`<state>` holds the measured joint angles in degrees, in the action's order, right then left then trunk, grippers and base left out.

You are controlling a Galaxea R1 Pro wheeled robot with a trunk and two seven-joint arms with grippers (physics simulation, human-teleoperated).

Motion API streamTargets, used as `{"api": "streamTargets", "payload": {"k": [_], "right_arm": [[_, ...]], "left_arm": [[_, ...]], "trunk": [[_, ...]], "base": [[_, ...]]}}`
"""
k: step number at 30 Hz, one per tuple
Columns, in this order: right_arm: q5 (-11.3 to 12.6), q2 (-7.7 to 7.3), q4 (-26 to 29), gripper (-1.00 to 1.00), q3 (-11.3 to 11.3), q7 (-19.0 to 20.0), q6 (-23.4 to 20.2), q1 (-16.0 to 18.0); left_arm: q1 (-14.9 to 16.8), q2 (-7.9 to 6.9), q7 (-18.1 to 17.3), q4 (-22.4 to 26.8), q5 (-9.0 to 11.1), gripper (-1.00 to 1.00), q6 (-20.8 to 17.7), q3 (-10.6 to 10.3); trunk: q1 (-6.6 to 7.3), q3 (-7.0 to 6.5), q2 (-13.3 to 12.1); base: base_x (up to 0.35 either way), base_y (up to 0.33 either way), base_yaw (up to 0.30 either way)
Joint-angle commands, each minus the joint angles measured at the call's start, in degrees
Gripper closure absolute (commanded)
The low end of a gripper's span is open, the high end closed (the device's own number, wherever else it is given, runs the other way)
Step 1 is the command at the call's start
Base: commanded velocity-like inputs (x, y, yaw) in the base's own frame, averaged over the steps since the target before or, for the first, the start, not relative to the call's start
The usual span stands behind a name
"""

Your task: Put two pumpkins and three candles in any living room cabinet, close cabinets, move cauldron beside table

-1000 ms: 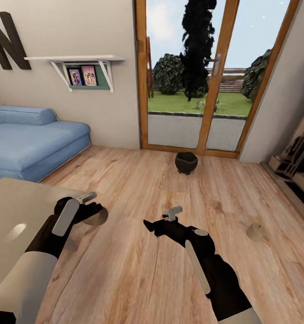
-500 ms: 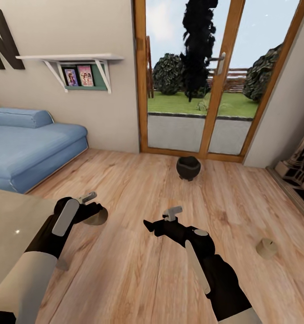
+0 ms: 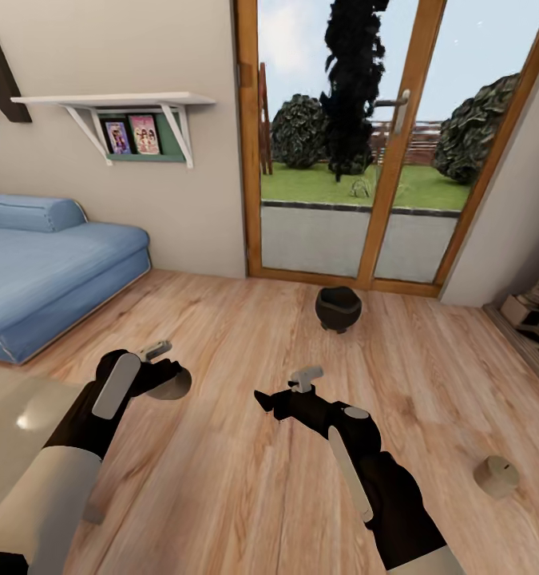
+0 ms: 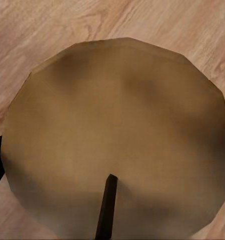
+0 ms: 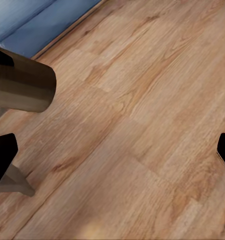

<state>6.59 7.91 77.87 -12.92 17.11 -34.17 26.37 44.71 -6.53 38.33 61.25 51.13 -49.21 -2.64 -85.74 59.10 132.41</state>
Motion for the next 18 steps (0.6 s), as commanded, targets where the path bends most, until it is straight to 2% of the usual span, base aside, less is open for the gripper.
{"api": "streamTargets", "payload": {"k": [1, 4, 7, 18], "right_arm": [[0.00, 0.00, 0.00, -1.00, 0.00, 0.01, 0.00, 0.00], [0.00, 0.00, 0.00, -1.00, 0.00, 0.02, -0.01, 0.00], [0.03, 0.00, 0.00, -1.00, 0.00, 0.01, -0.01, 0.00], [0.09, 0.00, 0.00, -1.00, 0.00, 0.03, -0.02, -0.05]], "left_arm": [[0.01, -0.01, -0.10, 0.01, -0.15, 1.00, -0.03, 0.00], [0.02, -0.01, -0.10, 0.01, -0.15, 1.00, -0.02, 0.00], [0.00, -0.03, -0.10, 0.05, -0.15, 1.00, -0.01, 0.00], [0.03, 0.02, -0.10, 0.09, -0.15, 1.00, -0.04, 0.00]], "trunk": [[0.00, 0.00, 0.00], [0.00, 0.00, 0.00], [0.00, 0.00, 0.00], [0.00, 0.00, 0.00]], "base": [[0.337, 0.000, 0.000], [0.337, 0.000, -0.002], [0.337, 0.000, -0.146], [0.337, 0.000, -0.267]]}}
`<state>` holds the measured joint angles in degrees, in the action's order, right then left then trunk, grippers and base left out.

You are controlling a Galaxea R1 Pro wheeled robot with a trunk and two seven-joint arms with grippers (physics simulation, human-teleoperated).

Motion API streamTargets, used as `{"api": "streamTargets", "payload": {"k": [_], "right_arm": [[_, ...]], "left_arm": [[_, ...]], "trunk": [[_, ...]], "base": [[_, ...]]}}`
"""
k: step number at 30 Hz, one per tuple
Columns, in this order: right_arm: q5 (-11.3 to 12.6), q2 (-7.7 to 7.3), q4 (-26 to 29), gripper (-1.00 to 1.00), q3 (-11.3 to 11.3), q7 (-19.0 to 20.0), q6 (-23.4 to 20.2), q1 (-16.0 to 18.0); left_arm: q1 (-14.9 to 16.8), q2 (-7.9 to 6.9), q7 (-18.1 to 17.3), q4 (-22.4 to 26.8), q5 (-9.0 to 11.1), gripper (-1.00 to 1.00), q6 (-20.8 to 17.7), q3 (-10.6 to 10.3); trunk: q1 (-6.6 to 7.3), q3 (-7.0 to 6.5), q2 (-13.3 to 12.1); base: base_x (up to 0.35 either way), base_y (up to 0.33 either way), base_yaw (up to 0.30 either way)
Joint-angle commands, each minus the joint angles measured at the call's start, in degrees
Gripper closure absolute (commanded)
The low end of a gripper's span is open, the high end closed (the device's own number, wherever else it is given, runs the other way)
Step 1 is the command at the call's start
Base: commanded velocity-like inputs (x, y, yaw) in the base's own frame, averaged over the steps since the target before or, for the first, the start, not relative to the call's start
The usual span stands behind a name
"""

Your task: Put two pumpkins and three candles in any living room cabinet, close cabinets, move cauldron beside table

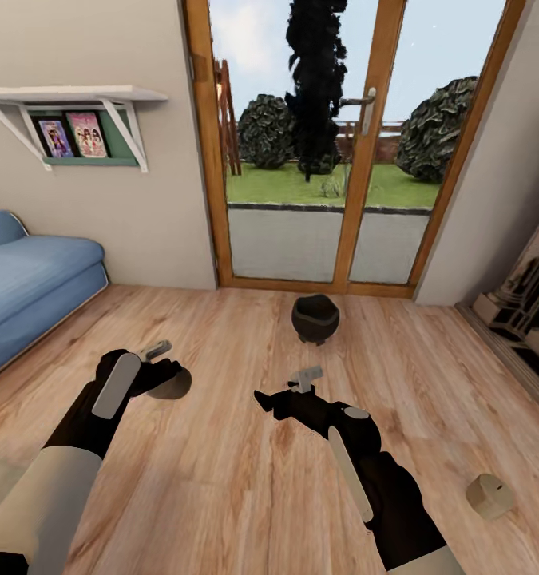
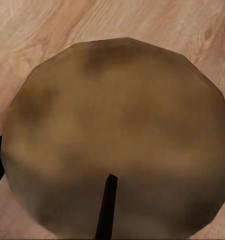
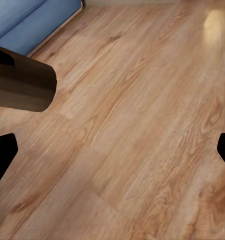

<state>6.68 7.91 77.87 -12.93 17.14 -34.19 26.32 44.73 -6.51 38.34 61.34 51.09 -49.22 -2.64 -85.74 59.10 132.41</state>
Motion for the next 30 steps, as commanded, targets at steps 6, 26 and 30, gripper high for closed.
{"api": "streamTargets", "payload": {"k": [6, 26, 30], "right_arm": [[0.02, 0.00, 0.00, -1.00, -0.03, -0.01, 0.01, -0.03], [0.26, 0.00, 0.00, -1.00, -0.08, 0.15, 0.09, -0.04], [0.22, 0.00, 0.00, -1.00, -0.08, 0.17, 0.09, -0.05]], "left_arm": [[0.00, 0.01, -0.10, 0.01, -0.12, 1.00, -0.01, 0.00], [-0.04, 0.01, -0.10, -0.08, -0.07, 1.00, -0.04, -0.09], [0.00, -0.02, -0.10, -0.08, -0.08, 1.00, -0.05, -0.07]], "trunk": [[0.00, -0.10, 0.00], [0.00, -0.49, 0.00], [0.00, -0.68, 0.00]], "base": [[0.337, 0.000, -0.272], [0.337, 0.000, -0.188], [0.336, 0.000, -0.243]]}}
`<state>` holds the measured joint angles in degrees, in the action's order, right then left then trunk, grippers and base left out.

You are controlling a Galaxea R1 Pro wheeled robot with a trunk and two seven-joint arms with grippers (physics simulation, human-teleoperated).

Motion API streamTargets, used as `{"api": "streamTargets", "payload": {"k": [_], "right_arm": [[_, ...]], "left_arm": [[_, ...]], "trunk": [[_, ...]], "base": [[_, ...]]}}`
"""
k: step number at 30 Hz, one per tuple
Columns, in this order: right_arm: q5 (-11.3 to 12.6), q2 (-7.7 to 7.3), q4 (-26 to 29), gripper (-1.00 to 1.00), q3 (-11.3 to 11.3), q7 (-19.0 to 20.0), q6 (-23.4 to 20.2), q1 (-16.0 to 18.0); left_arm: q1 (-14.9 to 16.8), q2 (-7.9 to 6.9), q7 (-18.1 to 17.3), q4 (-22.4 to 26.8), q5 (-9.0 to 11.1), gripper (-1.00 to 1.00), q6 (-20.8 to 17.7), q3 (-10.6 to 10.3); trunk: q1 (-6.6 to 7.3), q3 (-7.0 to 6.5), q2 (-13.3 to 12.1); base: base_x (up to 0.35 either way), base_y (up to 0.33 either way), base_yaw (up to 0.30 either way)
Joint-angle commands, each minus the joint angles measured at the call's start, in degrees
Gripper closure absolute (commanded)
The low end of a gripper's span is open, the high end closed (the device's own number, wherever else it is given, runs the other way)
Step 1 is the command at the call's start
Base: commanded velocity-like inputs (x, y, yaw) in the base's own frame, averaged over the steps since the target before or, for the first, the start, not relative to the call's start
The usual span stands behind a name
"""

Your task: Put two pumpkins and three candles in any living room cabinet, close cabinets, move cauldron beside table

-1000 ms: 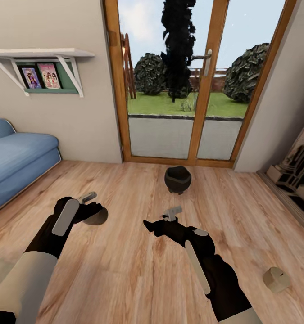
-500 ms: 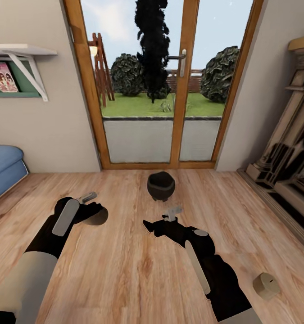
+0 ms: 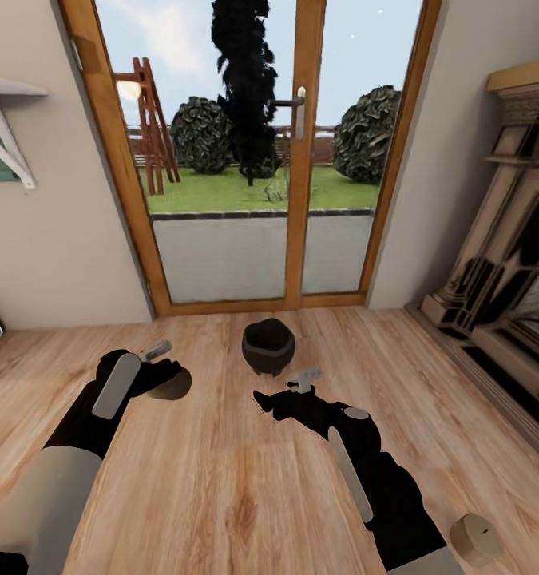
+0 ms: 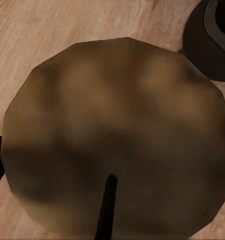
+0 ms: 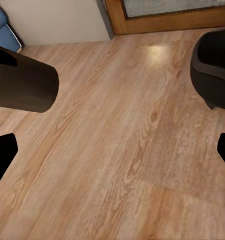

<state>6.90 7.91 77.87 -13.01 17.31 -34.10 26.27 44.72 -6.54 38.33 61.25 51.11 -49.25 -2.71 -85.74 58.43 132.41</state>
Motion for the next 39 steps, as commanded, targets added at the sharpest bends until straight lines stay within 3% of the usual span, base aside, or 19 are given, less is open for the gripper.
{"api": "streamTargets", "payload": {"k": [1, 18, 39], "right_arm": [[-0.02, 0.00, 0.00, -1.00, 0.00, 0.00, 0.00, 0.00], [0.04, 0.00, 0.00, -1.00, 0.00, 0.12, 0.00, -0.08], [0.13, 0.00, 0.00, -1.00, 0.00, 0.18, 0.00, -0.08]], "left_arm": [[-0.01, -0.02, -0.10, 0.01, -0.11, 1.00, -0.04, 0.03], [-0.01, 0.02, -0.10, 0.02, -0.22, 1.00, 0.03, 0.07], [0.00, 0.03, -0.10, 0.01, -0.22, 1.00, 0.03, 0.04]], "trunk": [[0.00, -0.05, 0.00], [0.00, -0.88, 0.00], [0.00, -1.94, 0.00]], "base": [[0.307, 0.000, -0.249], [0.020, 0.011, -0.251], [0.025, 0.230, -0.251]]}}
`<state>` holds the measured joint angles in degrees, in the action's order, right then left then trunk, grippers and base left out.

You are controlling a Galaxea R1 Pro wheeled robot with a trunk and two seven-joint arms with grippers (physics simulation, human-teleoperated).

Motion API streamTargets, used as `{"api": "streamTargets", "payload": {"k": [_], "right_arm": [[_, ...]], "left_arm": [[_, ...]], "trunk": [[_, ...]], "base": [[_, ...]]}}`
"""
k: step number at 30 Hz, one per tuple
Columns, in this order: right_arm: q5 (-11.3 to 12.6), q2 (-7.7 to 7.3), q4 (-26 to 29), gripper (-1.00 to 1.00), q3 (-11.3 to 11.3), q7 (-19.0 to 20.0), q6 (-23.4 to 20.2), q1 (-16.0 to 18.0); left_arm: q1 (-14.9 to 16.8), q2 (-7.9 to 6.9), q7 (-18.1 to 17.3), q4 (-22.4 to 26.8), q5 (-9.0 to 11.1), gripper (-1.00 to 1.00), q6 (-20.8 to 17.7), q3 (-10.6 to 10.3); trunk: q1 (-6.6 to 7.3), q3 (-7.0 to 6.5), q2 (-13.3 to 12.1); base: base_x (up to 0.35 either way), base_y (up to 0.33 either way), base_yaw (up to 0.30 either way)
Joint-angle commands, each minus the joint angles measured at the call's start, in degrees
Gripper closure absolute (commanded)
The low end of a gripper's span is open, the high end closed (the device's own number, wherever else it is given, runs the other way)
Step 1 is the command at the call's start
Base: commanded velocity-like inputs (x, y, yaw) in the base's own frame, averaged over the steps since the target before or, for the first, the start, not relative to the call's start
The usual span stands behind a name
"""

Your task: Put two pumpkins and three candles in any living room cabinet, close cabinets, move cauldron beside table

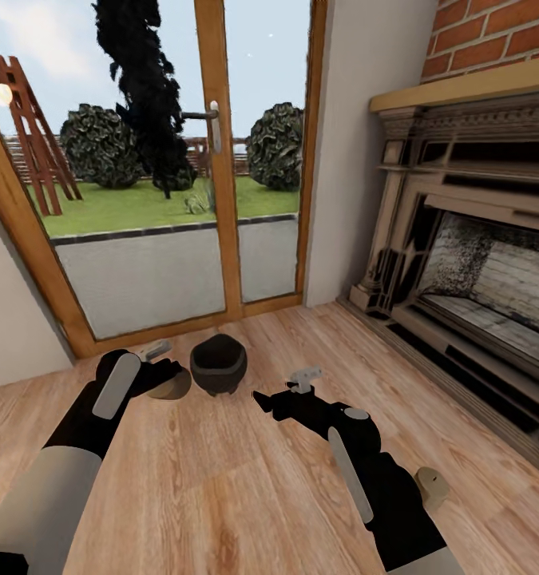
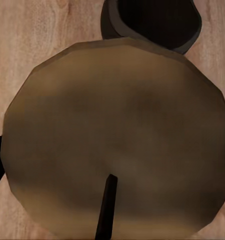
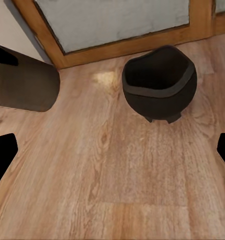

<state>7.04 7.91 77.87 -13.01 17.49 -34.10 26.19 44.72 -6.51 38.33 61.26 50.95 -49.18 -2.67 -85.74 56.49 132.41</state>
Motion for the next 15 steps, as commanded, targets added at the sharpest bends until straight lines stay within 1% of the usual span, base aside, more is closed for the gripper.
{"api": "streamTargets", "payload": {"k": [1, 7, 13, 15], "right_arm": [[-0.01, 0.00, 0.00, -1.00, 0.00, 0.00, 0.00, 0.00], [-0.01, 0.00, 0.00, -1.00, 0.00, 0.00, 0.00, 0.00], [0.06, 0.00, 0.01, -1.00, 0.00, 0.00, 0.00, -0.09], [0.07, 0.00, 0.01, -1.00, 0.00, 0.00, 0.00, -0.09]], "left_arm": [[-0.01, 0.00, -0.10, 0.00, -0.06, 1.00, -0.03, 0.00], [-0.02, 0.00, -0.10, 0.00, -0.06, 1.00, -0.03, 0.03], [-0.03, 0.00, -0.10, 0.01, -0.03, 1.00, -0.03, 0.03], [-0.01, 0.00, -0.10, 0.06, 0.00, 1.00, -0.02, -0.01]], "trunk": [[0.00, -0.05, 0.00], [0.00, -0.35, 0.00], [0.00, -0.38, 0.00], [0.00, -0.38, 0.00]], "base": [[0.035, 0.015, -0.251], [0.008, 0.004, -0.249], [0.003, 0.000, -0.028], [0.070, 0.034, -0.090]]}}
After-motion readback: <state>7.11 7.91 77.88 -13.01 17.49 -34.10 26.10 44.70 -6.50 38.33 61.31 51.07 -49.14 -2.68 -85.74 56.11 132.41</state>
